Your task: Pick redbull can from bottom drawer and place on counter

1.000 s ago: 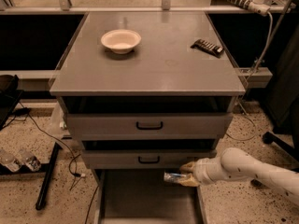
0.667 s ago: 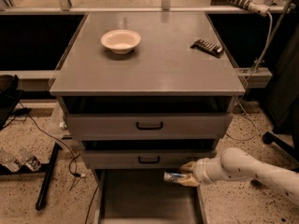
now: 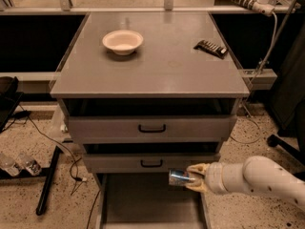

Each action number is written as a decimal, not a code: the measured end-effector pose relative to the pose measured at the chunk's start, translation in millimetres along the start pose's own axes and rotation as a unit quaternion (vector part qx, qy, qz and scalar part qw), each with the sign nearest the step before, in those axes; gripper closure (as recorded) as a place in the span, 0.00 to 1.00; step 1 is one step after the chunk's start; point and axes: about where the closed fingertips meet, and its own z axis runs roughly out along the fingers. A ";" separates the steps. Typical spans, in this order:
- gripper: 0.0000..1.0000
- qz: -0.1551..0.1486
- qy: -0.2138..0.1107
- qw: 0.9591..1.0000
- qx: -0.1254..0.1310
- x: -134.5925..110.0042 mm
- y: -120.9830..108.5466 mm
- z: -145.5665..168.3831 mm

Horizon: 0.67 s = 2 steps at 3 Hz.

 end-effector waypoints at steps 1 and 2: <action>1.00 -0.062 -0.013 0.997 0.044 -57.7 14.6 -58.9; 1.00 -0.106 -0.014 0.991 0.079 -105.5 9.7 -122.4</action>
Offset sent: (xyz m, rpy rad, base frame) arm -0.0755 -0.0031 0.2621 -0.0881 -0.3958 0.0734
